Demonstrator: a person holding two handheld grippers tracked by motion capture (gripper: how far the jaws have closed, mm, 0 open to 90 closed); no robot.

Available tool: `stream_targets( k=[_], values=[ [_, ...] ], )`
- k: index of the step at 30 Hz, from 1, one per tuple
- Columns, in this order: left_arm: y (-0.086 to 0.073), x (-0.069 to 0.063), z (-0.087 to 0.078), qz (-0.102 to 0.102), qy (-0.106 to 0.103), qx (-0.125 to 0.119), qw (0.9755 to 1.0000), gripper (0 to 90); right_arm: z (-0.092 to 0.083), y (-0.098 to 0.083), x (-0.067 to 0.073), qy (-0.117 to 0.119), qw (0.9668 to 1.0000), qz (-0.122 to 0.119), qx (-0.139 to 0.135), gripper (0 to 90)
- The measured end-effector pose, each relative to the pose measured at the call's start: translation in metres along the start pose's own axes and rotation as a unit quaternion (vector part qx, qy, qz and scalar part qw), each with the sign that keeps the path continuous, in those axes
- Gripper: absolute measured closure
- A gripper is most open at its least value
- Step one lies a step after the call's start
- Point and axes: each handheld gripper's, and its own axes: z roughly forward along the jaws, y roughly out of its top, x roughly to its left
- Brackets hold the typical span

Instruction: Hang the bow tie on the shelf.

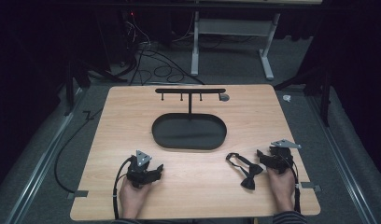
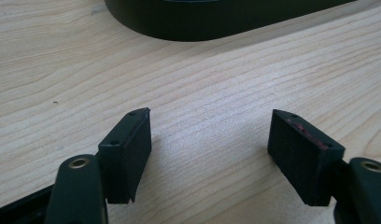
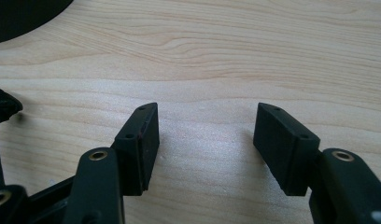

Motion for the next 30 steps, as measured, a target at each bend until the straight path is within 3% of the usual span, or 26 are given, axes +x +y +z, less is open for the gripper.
stream_targets(
  k=[30],
  values=[
    [0.0001,0.0000,0.0000,0.000,0.000,0.000,1.0000,30.7,-0.0013,-0.0011,0.0014,0.006,1.0000,-0.006,0.000,41.4]
  ],
)
